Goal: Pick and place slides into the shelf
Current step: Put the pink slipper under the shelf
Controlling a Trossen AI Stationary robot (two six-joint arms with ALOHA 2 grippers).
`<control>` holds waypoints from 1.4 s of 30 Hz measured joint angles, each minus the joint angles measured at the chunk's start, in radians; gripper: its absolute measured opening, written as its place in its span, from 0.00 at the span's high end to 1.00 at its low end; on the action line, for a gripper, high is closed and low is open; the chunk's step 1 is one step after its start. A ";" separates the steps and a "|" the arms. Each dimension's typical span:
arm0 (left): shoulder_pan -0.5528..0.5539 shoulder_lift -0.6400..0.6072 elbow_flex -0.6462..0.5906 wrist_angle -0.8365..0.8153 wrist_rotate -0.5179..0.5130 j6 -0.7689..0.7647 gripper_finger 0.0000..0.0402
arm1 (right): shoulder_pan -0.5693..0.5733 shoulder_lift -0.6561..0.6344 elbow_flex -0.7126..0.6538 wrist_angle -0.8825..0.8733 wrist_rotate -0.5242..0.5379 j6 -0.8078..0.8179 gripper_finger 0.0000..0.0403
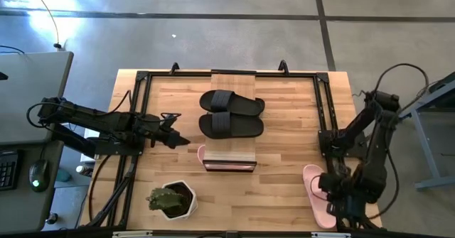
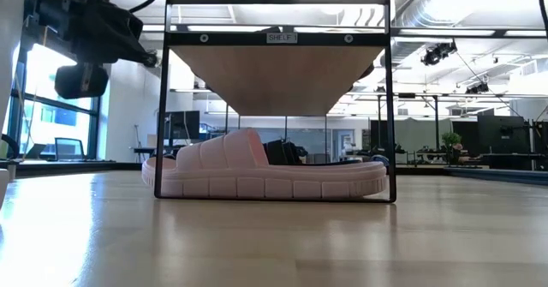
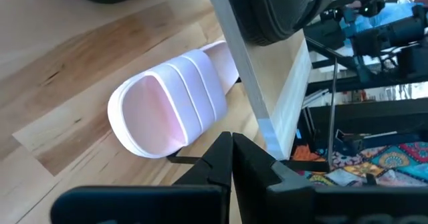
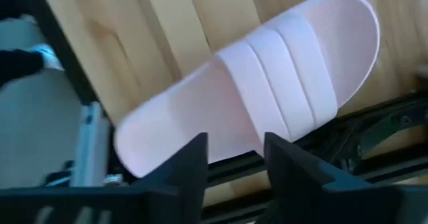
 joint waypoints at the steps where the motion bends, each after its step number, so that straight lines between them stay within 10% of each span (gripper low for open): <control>1: 0.000 0.000 0.000 0.000 0.002 0.006 1.00 | 0.009 0.020 0.000 0.000 0.000 -0.001 0.65; 26: 0.000 0.000 0.000 0.002 0.072 -0.028 1.00 | 0.000 0.347 -0.001 -0.206 0.032 0.018 0.61; 42: 0.000 0.000 0.000 0.002 0.074 -0.053 1.00 | 0.001 0.346 -0.002 -0.216 0.181 0.121 0.97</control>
